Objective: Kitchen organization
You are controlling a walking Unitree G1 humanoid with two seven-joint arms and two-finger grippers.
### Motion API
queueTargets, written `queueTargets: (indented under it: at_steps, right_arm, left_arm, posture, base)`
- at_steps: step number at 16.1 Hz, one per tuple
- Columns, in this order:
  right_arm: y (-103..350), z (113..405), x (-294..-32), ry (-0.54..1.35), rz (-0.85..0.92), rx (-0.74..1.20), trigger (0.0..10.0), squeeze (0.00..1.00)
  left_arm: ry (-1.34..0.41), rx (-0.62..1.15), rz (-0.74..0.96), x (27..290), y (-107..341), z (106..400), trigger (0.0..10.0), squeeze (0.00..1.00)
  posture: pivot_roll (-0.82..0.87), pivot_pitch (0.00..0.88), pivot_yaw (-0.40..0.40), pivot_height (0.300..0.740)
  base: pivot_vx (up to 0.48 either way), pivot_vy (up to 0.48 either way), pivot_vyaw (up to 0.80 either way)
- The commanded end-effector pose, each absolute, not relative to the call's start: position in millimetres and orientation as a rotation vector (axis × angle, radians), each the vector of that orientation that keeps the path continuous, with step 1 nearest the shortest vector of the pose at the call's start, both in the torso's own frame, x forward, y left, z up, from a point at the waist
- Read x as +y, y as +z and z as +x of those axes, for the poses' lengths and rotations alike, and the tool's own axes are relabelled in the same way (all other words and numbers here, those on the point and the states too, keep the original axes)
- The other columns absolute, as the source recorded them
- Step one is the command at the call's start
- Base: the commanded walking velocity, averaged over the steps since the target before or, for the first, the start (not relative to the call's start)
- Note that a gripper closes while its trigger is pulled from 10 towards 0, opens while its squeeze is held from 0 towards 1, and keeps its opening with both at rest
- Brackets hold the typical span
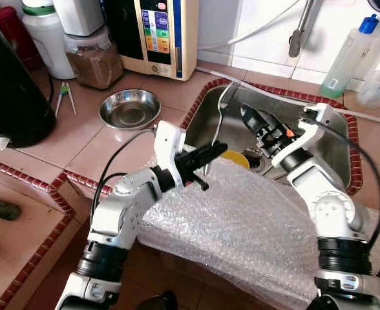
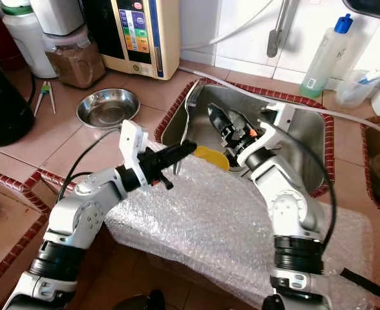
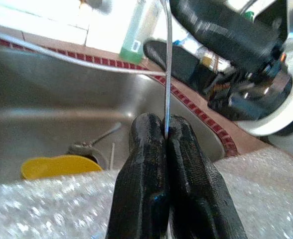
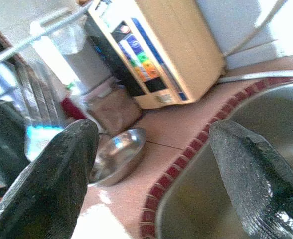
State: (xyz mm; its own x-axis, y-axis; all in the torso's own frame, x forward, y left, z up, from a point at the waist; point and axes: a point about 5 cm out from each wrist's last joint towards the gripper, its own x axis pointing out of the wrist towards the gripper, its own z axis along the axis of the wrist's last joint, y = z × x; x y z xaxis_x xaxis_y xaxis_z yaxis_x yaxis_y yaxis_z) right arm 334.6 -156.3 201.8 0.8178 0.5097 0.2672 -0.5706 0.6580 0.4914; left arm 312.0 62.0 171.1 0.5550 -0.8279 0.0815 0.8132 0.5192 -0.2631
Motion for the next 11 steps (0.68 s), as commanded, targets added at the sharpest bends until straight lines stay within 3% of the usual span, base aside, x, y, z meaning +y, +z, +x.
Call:
queueTargets:
  at_steps: [1, 5, 11]
  right_arm:
    - [208, 331, -153, 0.694, 0.594, -0.123, 10.0, 0.00]
    - [208, 311, -149, 0.923, 0.594, -0.091, 10.0, 0.00]
    - [199, 311, -139, 0.965, 0.517, -0.043, 10.0, 0.00]
  left_arm:
    - [-1.016, 0.055, -0.288, 60, 174, 308, 0.0, 0.00]
    - [-1.045, 0.080, -0.327, 57, 178, 305, 0.0, 0.00]
    - [-1.145, 0.075, -0.376, 49, 189, 296, 0.0, 0.00]
  posture:
    - [-0.05, 0.119, 0.014, 0.740]
    - [-0.05, 0.122, 0.020, 0.740]
    - [-0.04, 0.116, 0.026, 0.740]
  base:
    - [0.000, 0.000, 0.00]
    - [0.000, 0.000, 0.00]
    - [0.000, 0.000, 0.00]
